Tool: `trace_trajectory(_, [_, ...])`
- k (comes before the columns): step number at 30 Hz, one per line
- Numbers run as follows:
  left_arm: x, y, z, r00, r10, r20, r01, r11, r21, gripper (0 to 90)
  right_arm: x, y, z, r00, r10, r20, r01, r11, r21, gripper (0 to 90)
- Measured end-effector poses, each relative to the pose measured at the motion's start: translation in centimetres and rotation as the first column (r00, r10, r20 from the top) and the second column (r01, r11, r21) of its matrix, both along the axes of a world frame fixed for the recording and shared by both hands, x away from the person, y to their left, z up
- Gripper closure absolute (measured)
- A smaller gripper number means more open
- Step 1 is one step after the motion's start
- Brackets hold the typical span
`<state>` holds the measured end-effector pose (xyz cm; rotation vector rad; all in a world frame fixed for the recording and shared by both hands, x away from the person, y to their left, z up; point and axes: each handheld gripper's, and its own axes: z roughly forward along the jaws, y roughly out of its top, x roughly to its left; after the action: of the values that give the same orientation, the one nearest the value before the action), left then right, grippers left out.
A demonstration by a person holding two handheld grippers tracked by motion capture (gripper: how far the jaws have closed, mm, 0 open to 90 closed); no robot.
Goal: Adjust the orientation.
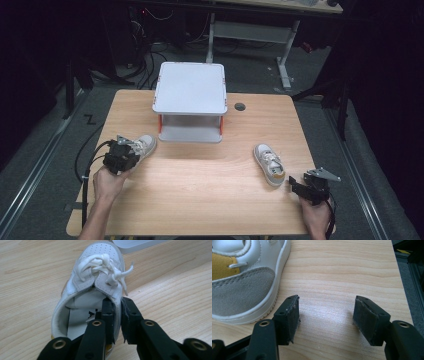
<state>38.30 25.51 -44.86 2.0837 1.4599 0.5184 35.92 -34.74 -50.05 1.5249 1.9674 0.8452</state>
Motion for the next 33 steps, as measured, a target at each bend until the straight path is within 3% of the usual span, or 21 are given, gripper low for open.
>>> trace_trajectory(6, [-0.1,-0.3,0.0,0.9999,-0.011,0.010,0.011,0.9998,0.014,84.7,0.0,0.0,0.0,1.0000,0.000,0.000,0.000,1.0000,0.000,37.7])
trace_trajectory(15, [-0.4,-0.2,0.6,0.9996,0.023,0.015,-0.023,0.9996,-0.018,85.8,0.0,0.0,0.0,1.0000,0.003,0.001,-0.003,1.0000,-0.001,37.4])
trace_trajectory(20, [-0.9,-0.2,1.2,0.9994,0.026,0.025,-0.024,0.9983,-0.052,86.0,0.0,0.0,0.0,1.0000,0.004,0.000,-0.004,1.0000,0.000,37.3])
trace_trajectory(23, [-1.2,-0.5,1.7,0.9991,0.022,0.035,-0.020,0.9985,-0.051,86.0,0.0,0.0,0.0,1.0000,0.004,0.000,-0.004,1.0000,0.000,37.2])
trace_trajectory(27, [-1.7,-1.3,2.2,0.9991,0.004,0.041,-0.002,0.9976,-0.070,86.0,0.0,0.0,0.0,1.0000,0.006,0.002,-0.006,1.0000,0.000,37.1])
trace_trajectory(30, [-1.9,-2.8,2.5,0.9984,-0.033,0.045,0.034,0.9988,-0.034,86.0,0.0,0.0,0.0,1.0000,0.006,0.002,-0.006,1.0000,-0.002,37.0])
trace_trajectory(33, [-1.9,-4.3,2.7,0.9971,-0.058,0.050,0.060,0.9974,-0.039,86.0,0.0,0.0,0.0,1.0000,0.006,0.002,-0.006,1.0000,-0.001,37.0])
